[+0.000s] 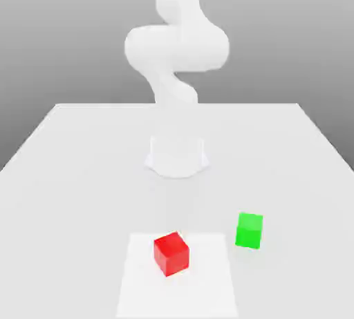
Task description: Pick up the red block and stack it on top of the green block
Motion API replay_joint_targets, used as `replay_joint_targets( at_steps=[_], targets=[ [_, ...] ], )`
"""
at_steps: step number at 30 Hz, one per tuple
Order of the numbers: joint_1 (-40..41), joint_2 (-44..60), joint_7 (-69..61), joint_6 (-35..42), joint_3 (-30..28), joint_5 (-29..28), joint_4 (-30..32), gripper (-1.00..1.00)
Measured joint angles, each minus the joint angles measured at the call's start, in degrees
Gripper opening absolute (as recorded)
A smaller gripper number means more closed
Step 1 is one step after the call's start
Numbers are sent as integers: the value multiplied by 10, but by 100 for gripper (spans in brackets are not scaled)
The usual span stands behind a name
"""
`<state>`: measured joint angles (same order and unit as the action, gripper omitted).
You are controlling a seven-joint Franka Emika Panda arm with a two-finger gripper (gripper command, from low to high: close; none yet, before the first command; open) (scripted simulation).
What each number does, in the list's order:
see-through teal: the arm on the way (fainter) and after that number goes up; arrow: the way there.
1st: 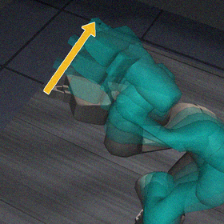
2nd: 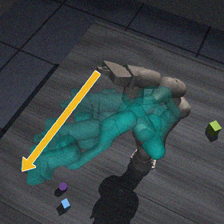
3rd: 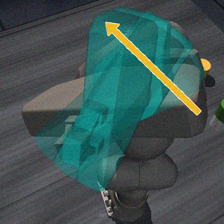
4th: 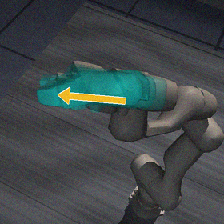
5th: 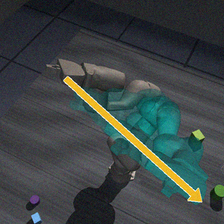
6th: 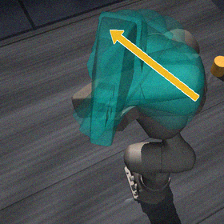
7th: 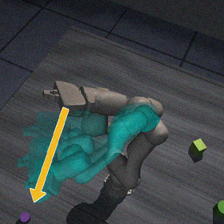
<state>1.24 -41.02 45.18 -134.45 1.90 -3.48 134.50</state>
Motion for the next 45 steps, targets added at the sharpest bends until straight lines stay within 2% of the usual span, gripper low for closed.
replay_joint_targets(
  at_steps=[6, 12, 16, 20, 22, 33, 34, 40, 45],
  targets=[
    [27, 135, -27, -68, 22, -79, 70, 0],
    [35, 261, -83, -135, 7, -113, 137, 0],
    [29, 336, -153, -185, -9, -91, 184, 0],
    [22, 400, -270, -237, -5, -2, 232, 0],
    [14, 423, -300, -257, -4, 26, 238, 0],
    [13, 547, -305, -364, -11, 28, 224, 0],
    [12, 555, -305, -371, -12, 27, 224, -100],
    [12, 559, -303, -373, -13, 24, 224, -100],
    [17, 512, -307, -334, -6, 32, 227, -100]
  ],
)
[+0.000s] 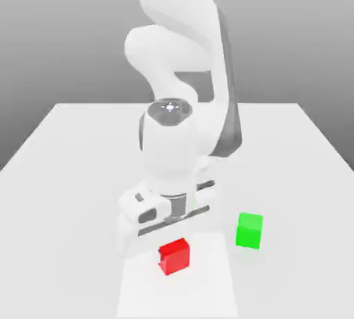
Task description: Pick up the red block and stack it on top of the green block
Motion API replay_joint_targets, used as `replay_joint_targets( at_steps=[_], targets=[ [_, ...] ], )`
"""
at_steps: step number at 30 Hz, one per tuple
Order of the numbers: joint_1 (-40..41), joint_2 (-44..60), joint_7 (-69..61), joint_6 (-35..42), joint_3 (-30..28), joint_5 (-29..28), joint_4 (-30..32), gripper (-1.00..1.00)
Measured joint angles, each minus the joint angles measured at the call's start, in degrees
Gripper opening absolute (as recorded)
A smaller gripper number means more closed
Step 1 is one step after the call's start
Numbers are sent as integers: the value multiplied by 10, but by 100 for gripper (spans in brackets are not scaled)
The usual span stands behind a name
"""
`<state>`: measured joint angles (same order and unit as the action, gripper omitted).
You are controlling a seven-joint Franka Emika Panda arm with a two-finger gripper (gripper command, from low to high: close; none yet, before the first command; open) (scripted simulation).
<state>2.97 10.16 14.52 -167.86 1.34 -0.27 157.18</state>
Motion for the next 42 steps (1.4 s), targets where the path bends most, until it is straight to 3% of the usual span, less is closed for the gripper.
replay_joint_targets(
  at_steps=[9, 20, 32, 42],
  targets=[
    [5, -93, 14, 81, 9, 0, 18, -100],
    [-51, -160, 366, 122, 84, 3, 52, -100],
    [-112, -241, 696, 148, 188, 105, 94, -100],
    [-78, -143, 781, 53, 211, 25, 91, -100]
  ],
)
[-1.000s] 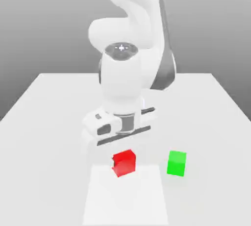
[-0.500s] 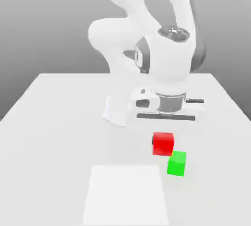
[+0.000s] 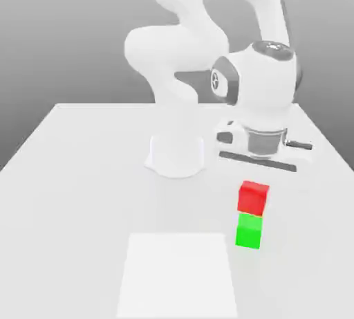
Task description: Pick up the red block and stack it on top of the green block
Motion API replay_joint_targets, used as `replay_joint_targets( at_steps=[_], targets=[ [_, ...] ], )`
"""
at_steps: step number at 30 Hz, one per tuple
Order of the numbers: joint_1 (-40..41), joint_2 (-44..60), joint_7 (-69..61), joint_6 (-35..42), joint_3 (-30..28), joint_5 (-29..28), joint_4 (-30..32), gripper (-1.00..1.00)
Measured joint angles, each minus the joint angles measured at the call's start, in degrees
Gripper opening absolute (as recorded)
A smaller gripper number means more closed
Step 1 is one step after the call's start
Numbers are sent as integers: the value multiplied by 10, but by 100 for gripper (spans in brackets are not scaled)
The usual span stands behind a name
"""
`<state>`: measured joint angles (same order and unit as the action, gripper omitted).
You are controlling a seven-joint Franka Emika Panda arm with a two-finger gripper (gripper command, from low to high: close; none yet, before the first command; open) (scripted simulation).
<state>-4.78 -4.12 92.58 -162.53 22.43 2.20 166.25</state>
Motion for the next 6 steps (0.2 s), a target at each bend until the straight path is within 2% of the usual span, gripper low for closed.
replay_joint_targets(
  at_steps=[3, 4, 6],
  targets=[
    [6, 42, 30, -39, -6, -43, 1, -100],
    [6, 55, 40, -52, -10, -58, 1, 100],
    [6, 55, 40, -52, -10, -58, 1, 100]
  ],
)
